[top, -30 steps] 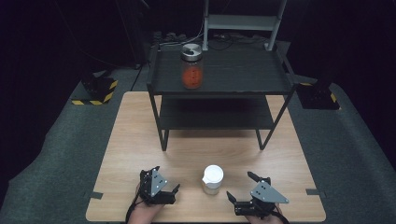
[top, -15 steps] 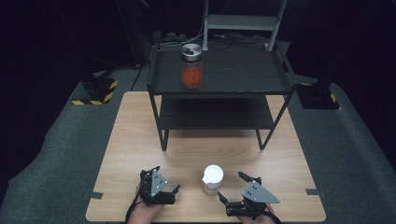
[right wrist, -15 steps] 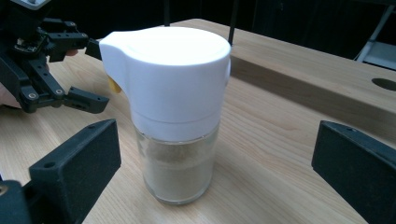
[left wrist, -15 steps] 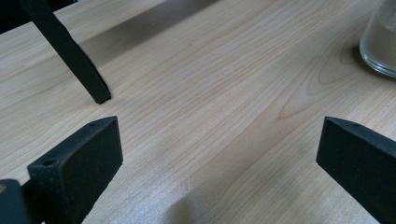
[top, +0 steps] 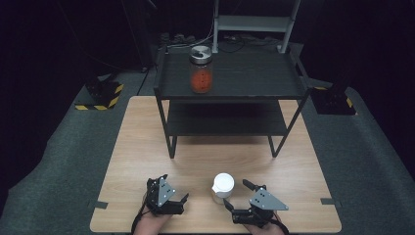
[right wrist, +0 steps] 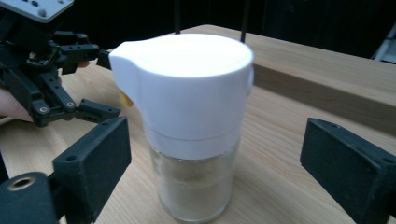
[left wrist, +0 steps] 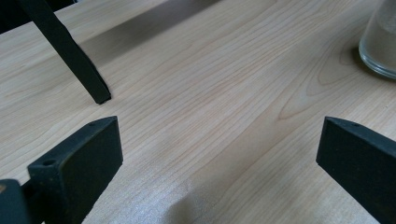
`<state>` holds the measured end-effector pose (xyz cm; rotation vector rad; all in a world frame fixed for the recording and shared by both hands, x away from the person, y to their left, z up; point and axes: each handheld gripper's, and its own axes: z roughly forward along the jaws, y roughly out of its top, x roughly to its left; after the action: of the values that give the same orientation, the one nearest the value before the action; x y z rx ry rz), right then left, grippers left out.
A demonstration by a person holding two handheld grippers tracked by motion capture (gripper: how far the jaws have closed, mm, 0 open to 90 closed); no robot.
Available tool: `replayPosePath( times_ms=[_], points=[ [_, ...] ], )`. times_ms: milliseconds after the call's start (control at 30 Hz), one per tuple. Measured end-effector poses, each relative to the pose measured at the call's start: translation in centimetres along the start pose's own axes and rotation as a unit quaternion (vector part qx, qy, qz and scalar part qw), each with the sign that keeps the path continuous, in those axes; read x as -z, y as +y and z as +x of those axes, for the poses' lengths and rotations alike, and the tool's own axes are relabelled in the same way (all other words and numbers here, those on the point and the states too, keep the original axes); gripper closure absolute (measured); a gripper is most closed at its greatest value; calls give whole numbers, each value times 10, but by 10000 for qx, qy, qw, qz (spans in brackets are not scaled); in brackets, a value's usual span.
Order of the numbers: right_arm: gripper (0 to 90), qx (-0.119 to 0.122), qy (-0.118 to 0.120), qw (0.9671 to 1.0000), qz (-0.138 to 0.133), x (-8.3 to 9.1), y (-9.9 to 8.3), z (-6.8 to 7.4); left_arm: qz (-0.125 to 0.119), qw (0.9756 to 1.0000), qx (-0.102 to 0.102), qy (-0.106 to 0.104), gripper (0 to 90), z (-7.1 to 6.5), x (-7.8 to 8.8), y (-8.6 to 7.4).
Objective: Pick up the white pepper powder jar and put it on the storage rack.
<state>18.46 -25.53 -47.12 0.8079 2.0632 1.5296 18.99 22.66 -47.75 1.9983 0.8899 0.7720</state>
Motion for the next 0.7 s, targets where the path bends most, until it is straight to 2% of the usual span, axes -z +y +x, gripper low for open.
replayPosePath(
  times_ms=[400,700],
  points=[
    [144,-52,167,9998,-6,-19,-5,0,-35,10000,20,-22,7,1,1,-1],
    [199,-230,219,9994,-132,-27,-11,-3,-44,10000,32,-18,7,1,2,-2]
  ],
)
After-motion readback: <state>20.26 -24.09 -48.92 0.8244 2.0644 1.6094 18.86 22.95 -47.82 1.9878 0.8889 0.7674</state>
